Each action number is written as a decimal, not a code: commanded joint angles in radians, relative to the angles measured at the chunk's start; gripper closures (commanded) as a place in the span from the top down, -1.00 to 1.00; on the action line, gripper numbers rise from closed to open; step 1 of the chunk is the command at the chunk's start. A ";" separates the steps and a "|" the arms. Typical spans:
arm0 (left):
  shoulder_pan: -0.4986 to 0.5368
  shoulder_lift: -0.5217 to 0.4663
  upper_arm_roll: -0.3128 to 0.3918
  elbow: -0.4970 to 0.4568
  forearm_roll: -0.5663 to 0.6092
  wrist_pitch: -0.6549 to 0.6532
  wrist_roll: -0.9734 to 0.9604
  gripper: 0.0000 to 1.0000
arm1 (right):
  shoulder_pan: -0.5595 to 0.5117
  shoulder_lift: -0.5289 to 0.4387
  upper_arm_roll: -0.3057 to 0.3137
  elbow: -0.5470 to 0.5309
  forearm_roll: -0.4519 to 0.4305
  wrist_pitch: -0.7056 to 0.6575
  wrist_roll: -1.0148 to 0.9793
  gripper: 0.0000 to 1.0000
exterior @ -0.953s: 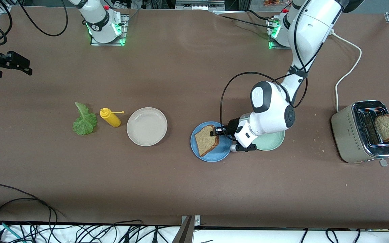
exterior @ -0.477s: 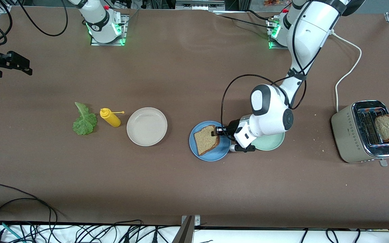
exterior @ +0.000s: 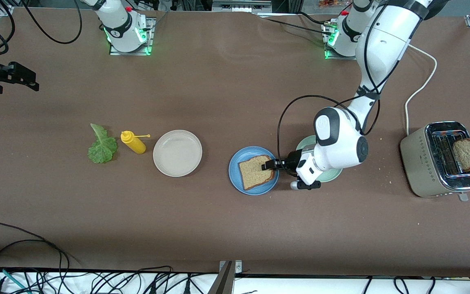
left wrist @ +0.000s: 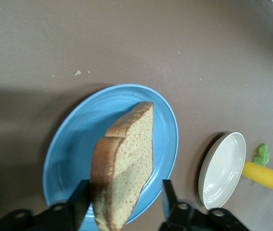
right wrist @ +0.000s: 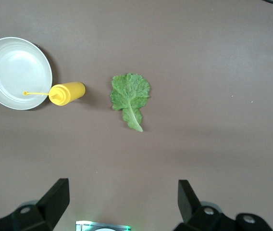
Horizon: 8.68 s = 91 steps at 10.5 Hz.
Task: Make sandwich in blue plate with both arms
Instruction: 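Release the bread with the left gripper while the right gripper reaches the lettuce, then grasp the green lettuce leaf with the right gripper, then carry the lettuce onto the bread on the blue plate and release, then withdraw the right gripper and move it beside the yellow bottle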
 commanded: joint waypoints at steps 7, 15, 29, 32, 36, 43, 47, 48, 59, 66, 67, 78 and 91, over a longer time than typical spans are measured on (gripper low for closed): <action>0.096 -0.201 0.152 -0.173 0.064 -0.169 0.032 1.00 | -0.005 0.004 0.006 0.018 -0.014 -0.015 0.005 1.00; 0.225 -0.617 0.157 -0.155 0.848 -0.535 0.020 1.00 | 0.026 0.107 0.015 0.012 0.024 0.020 -0.065 1.00; 0.346 -0.686 0.074 0.096 0.871 -0.859 -0.143 1.00 | -0.002 0.427 -0.003 -0.494 -0.014 0.825 -0.133 0.61; 0.356 -0.688 0.094 0.139 0.871 -0.857 -0.132 1.00 | -0.012 0.450 -0.003 -0.500 -0.013 0.810 -0.132 -0.98; 0.351 -0.685 0.082 0.139 0.873 -0.859 -0.141 1.00 | -0.008 0.422 0.004 -0.427 -0.013 0.726 -0.126 -1.00; 0.360 -0.659 0.090 0.136 0.870 -0.859 -0.140 1.00 | 0.191 0.420 0.017 0.131 0.065 0.177 -0.018 -1.00; 0.360 -0.663 0.091 0.141 0.857 -0.857 -0.128 1.00 | 0.467 0.512 0.018 0.188 0.166 0.366 0.152 -1.00; 0.359 -0.662 0.090 0.142 0.859 -0.859 -0.129 1.00 | 0.512 0.544 0.018 0.213 0.171 0.449 0.145 -1.00; 0.352 -0.665 0.086 0.142 0.868 -0.857 -0.131 1.00 | 0.662 1.016 0.170 0.396 0.167 1.188 0.129 -0.98; 0.351 -0.665 0.085 0.142 0.868 -0.857 -0.132 1.00 | 0.617 0.834 0.161 0.388 0.157 0.814 0.123 1.00; 0.352 -0.667 0.085 0.142 0.865 -0.857 -0.132 1.00 | 0.595 0.793 0.147 0.386 0.156 0.708 0.123 1.00; 0.352 -0.665 0.083 0.142 0.868 -0.857 -0.132 1.00 | 0.593 0.218 -0.308 -0.133 0.113 0.216 -0.322 1.00; 0.352 -0.665 0.085 0.142 0.868 -0.857 -0.131 1.00 | 0.331 0.563 -0.513 -0.195 0.917 0.223 -1.896 1.00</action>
